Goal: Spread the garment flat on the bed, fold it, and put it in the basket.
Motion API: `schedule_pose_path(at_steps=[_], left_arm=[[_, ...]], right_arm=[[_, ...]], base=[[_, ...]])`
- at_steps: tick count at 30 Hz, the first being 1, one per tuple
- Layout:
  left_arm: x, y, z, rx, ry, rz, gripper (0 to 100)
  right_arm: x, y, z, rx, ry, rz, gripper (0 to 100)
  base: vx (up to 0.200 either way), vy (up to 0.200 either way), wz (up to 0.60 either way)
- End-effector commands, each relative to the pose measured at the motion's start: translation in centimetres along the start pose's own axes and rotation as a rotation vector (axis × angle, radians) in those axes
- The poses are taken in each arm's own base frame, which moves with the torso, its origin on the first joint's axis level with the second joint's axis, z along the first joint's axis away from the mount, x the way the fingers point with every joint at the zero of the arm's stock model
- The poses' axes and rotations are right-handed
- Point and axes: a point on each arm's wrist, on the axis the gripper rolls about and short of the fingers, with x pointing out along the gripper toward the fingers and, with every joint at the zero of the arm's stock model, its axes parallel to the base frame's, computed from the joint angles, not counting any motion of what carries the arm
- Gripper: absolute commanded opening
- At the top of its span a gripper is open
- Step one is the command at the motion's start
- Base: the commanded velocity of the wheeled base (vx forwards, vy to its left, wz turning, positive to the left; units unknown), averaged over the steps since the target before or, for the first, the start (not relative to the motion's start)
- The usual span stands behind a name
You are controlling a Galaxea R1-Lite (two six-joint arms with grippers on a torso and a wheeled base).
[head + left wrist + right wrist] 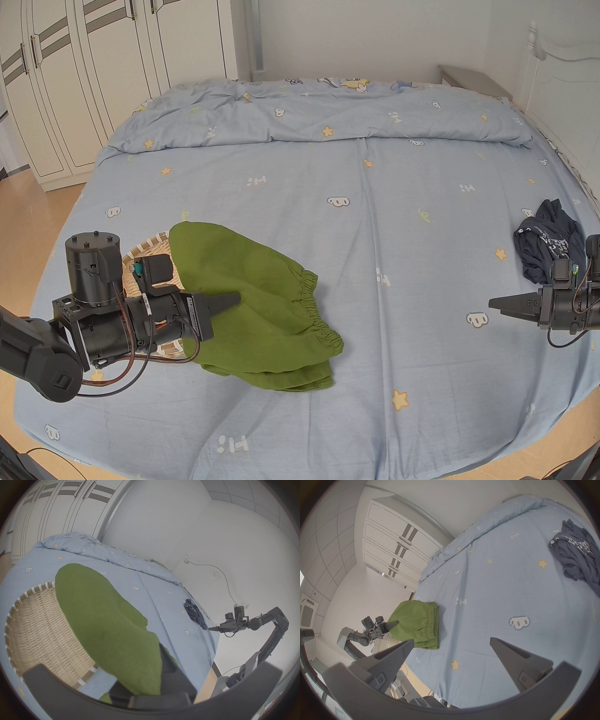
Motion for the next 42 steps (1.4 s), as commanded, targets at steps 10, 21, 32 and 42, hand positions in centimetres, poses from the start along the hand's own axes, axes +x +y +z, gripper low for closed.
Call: schedule_pose_path(at_steps=[10,21,32,42], left_arm=[[1.2,-2.6,-1.4,0.178,0.048,0.009,0],[3.5,-4.7,3.7,0.209,0.031,0.05,0],[3.2,-7.5,11.6,0.206,-0.081,0.025,0],[3.2,-1.9,17.5,0.146,-0.152,0.038,0]], right_arm=[[-0.2,0.1,0.0,-0.003,-0.005,-0.001,100],[-0.4,0.2,0.2,-0.009,-0.017,-0.004,100],[-0.6,0.4,0.2,-0.017,-0.024,-0.003,100],[-0.8,0.6,0.2,-0.023,-0.029,-0.002,100]], base=[[0.0,0.0,0.0],[0.0,0.0,0.0],[0.0,0.0,0.0],[0.0,0.0,0.0]])
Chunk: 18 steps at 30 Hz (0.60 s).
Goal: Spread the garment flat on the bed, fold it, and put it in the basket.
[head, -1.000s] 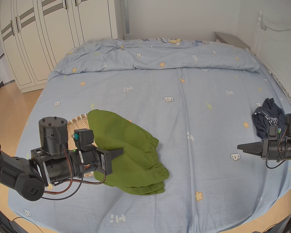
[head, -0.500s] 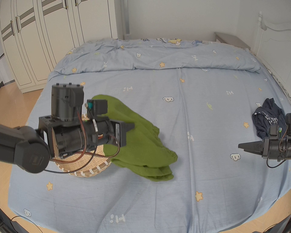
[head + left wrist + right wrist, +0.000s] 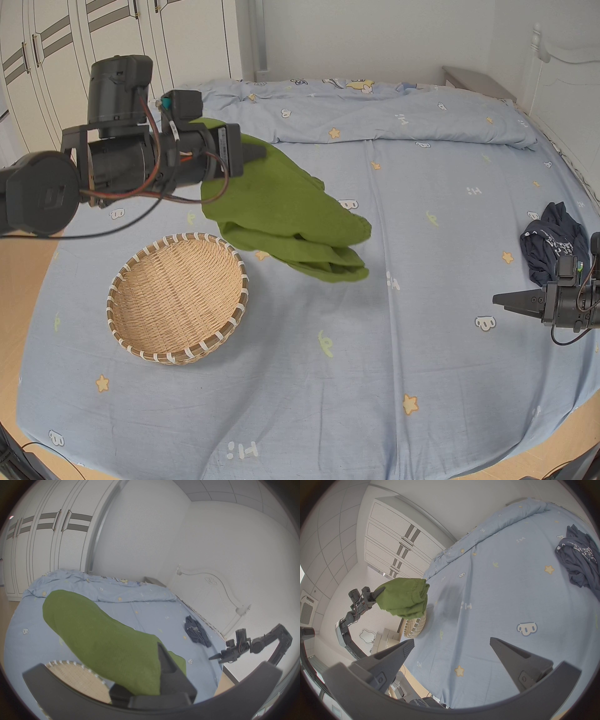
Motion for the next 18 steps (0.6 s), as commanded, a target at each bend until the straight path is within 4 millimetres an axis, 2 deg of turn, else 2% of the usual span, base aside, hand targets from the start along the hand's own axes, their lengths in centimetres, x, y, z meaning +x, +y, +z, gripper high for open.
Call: schedule_pose_path(at_steps=[1,3,5,6,9,12,14,16,18], left_arm=[[0.8,4.7,1.5,-0.042,-0.023,0.033,0],[0.9,6.3,1.9,-0.053,-0.031,0.022,0],[0.9,6.3,1.9,-0.053,-0.031,0.022,0],[0.9,7.8,2.1,-0.067,-0.033,0.021,0],[1.0,9.1,1.6,-0.084,-0.021,0.046,0],[0.6,10.1,0.7,-0.106,0.008,0.075,0],[0.0,11.2,-0.8,-0.133,0.046,0.109,0],[-0.3,11.6,-1.2,-0.14,0.052,0.119,0],[-1.8,12.1,-2.0,-0.153,0.059,0.118,0]], right_arm=[[-0.1,0.1,0.0,-0.004,-0.003,0.001,100],[-0.1,0.1,0.0,-0.005,-0.002,0.002,100],[-0.1,0.1,0.0,-0.005,-0.002,0.002,100],[0.0,0.1,-0.2,-0.001,0.005,0.003,100],[0.0,0.1,-0.3,0.0,0.006,0.003,100],[0.1,0.1,-0.3,0.001,0.007,0.002,100],[0.1,0.0,-0.4,0.004,0.011,0.003,100],[0.2,0.0,-0.4,0.005,0.012,0.003,100],[0.2,0.0,-0.4,0.005,0.013,0.004,100]], base=[[0.0,0.0,0.0],[0.0,0.0,0.0],[0.0,0.0,0.0],[0.0,0.0,0.0],[0.0,0.0,0.0],[0.0,0.0,0.0],[0.0,0.0,0.0],[0.0,0.0,0.0],[0.0,0.0,0.0]])
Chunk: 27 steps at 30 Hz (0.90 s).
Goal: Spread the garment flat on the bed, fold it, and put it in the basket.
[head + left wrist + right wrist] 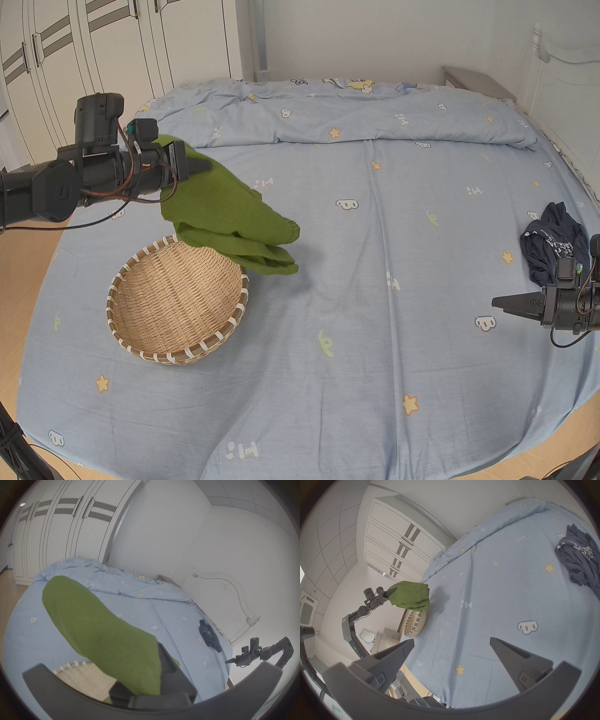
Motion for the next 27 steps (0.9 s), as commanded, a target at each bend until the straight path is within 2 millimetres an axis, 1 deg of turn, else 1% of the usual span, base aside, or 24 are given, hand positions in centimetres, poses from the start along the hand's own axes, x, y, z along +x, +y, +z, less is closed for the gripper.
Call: schedule_pose_path(at_steps=[1,2,3,7,8,9,11,13,14,16,17,23,24,25,27], left_arm=[[-2.2,2.3,-1.9,-0.04,0.032,0.036,0],[-2.3,2.3,-1.9,-0.039,0.031,0.036,0],[-3.0,2.6,-2.4,-0.043,0.029,0.035,0],[-4.8,2.8,-3.5,-0.043,0.01,0.042,0],[-4.8,2.8,-3.5,-0.043,0.01,0.042,0],[-5.7,2.8,-4.1,-0.048,0.007,0.054,0],[-6.7,2.7,-4.9,-0.05,0.007,0.063,0],[-7.1,2.7,-5.3,-0.054,0.006,0.067,0],[-7.6,3.0,-6.0,-0.071,0.008,0.081,0],[-8.4,3.3,-6.8,-0.102,0.0,0.1,0],[-8.5,3.4,-6.8,-0.103,-0.002,0.101,0],[-9.7,4.3,-9.6,-0.15,0.004,0.139,0],[-9.7,4.4,-9.8,-0.153,0.005,0.142,0],[-10.0,4.8,-10.8,-0.168,0.019,0.159,0],[-10.4,5.2,-12.2,-0.196,0.045,0.177,0]], right_arm=[[0.1,-0.1,-0.1,0.003,0.005,0.002,100],[0.1,-0.1,-0.1,0.003,0.005,0.002,100],[0.1,-0.1,-0.1,0.003,0.005,0.002,100],[0.2,0.0,-0.1,0.003,0.008,0.004,100],[0.2,0.0,-0.1,0.003,0.008,0.004,100],[0.3,0.0,-0.2,0.001,0.012,0.008,100],[0.3,0.1,-0.2,0.001,0.015,0.007,100],[0.3,0.1,-0.3,0.002,0.016,0.005,100],[0.3,0.1,-0.3,0.0,0.015,0.005,100],[0.4,0.1,-0.3,0.001,0.016,0.006,100],[0.4,0.1,-0.3,0.001,0.016,0.006,100],[0.5,0.2,-0.4,-0.002,0.02,0.01,100],[0.5,0.2,-0.4,0.001,0.022,0.009,100],[0.5,0.3,-0.4,-0.001,0.021,0.006,100],[0.6,0.4,-0.5,-0.004,0.023,0.003,100]], base=[[0.0,0.0,0.0],[0.0,0.0,0.0],[0.0,0.0,0.0],[0.0,0.0,0.0],[0.0,0.0,0.0],[0.0,0.0,0.0],[0.0,0.0,0.0],[0.0,0.0,0.0],[0.0,0.0,0.0],[0.0,0.0,0.0],[0.0,0.0,0.0],[0.0,0.0,0.0],[0.0,0.0,0.0],[0.0,0.0,0.0],[0.0,0.0,0.0]])
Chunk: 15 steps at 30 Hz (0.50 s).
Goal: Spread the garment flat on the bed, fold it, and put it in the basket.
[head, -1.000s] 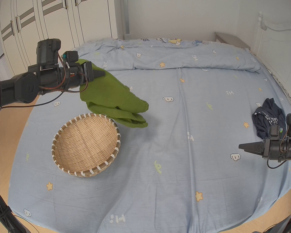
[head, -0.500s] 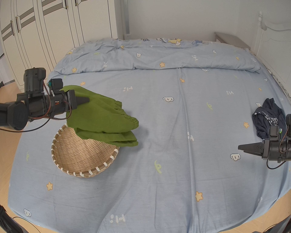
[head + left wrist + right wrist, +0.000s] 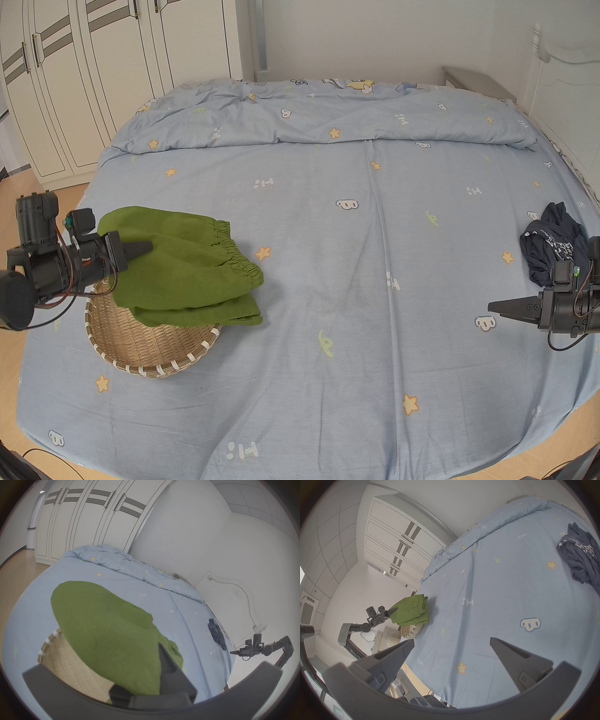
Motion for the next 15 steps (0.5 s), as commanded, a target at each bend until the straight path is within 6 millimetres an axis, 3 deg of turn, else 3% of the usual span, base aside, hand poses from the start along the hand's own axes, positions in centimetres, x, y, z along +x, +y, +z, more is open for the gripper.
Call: schedule_pose_path(at_steps=[1,7,11,15], left_arm=[[-1.4,1.6,-3.2,-0.067,0.046,0.059,0],[-1.5,2.7,-6.0,-0.121,0.106,0.088,0],[-1.4,4.5,-8.4,-0.172,0.164,0.138,0],[-1.0,6.0,-9.2,-0.191,0.163,0.175,0]], right_arm=[[0.1,0.2,-0.1,-0.005,0.003,-0.005,100],[0.3,0.3,-0.3,-0.008,0.011,0.0,100],[0.3,0.3,-0.2,-0.008,0.009,-0.01,100],[0.2,0.3,-0.2,-0.009,0.008,-0.01,100]], base=[[0.0,0.0,0.0],[0.0,0.0,0.0],[0.0,0.0,0.0],[0.0,0.0,0.0]])
